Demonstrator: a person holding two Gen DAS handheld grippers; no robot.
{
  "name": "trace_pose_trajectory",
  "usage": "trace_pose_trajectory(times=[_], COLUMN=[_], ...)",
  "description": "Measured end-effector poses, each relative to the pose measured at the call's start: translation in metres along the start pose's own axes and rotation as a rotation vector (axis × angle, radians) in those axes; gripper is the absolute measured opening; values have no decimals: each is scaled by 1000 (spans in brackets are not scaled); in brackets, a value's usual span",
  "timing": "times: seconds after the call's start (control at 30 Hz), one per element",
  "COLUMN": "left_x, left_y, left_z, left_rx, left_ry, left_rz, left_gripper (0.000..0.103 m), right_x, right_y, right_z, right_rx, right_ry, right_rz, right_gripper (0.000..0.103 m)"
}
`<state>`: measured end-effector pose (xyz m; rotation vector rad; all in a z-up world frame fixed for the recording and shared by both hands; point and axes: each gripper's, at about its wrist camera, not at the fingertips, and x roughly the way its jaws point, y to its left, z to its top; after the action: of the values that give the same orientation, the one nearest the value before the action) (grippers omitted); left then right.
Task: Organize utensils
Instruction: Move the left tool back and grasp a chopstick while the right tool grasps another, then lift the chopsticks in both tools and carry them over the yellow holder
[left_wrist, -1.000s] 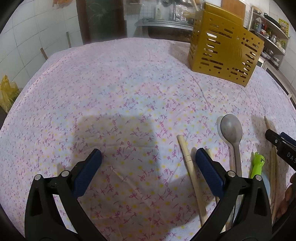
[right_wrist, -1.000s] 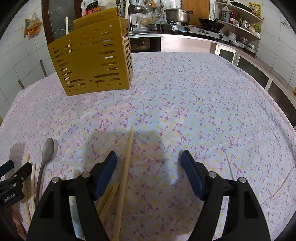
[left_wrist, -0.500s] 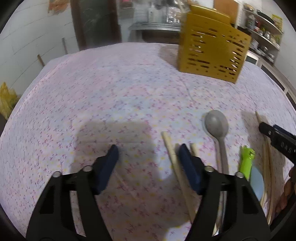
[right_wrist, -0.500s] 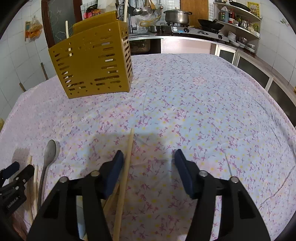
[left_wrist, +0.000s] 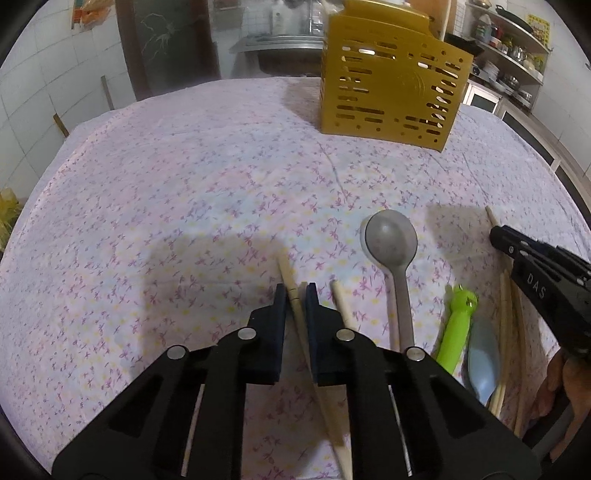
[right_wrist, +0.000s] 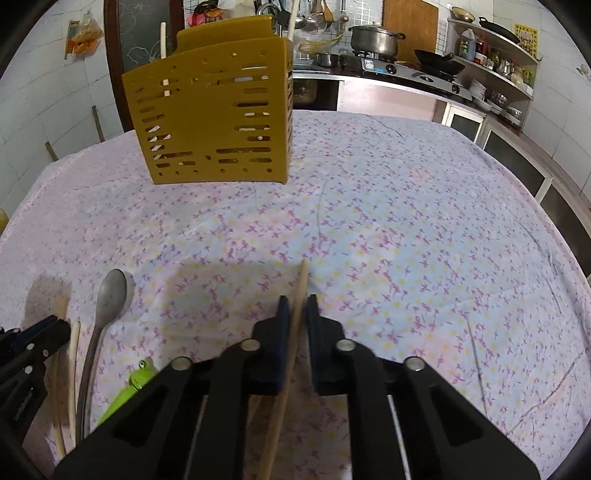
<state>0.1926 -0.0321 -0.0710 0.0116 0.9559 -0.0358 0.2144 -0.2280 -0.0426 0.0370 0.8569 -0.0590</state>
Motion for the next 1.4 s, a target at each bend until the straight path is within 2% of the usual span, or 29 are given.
trace_pose_trajectory(times=[0.13,0.3,0.37,0.63,0.73,0.87,1.03,1.23,1.4], left_x=[1,-4,-11,-67,-86,-110,-132,-138,-147], left_y=[3,7,10,22,23,23,17,10,7], left_z=[2,4,6,10,10,10,5,1,5], left_rx=[-9,-32,-45,-90,-92,-94,-72,-32,-19], left_ry=[-7,-30,-62,-291,-358,-439,-513,-560,-599], left_rz=[-16,-46,-53,-66,-81,-94,-62,-24,-22], left_gripper=[7,6,5,5,5,5,5,5,5], right_x=[-4,-22,-33,-88,-105,-119,-133,-149,-165], right_y=[-7,-10,-14,-30,-38,-41,-44,-42,-43], right_z=[-2,-4,-3,-7,-10,-13,-21,-30,-20], right_rx=[32,51,64,115,145,149,159,157,140], right_ry=[-16,-90,-138,-344,-394,-436,-488,-554,-612], right_rz=[26,63,82,107,137,136,135,127,114], right_gripper=[7,6,6,6,6,6,6,6,6])
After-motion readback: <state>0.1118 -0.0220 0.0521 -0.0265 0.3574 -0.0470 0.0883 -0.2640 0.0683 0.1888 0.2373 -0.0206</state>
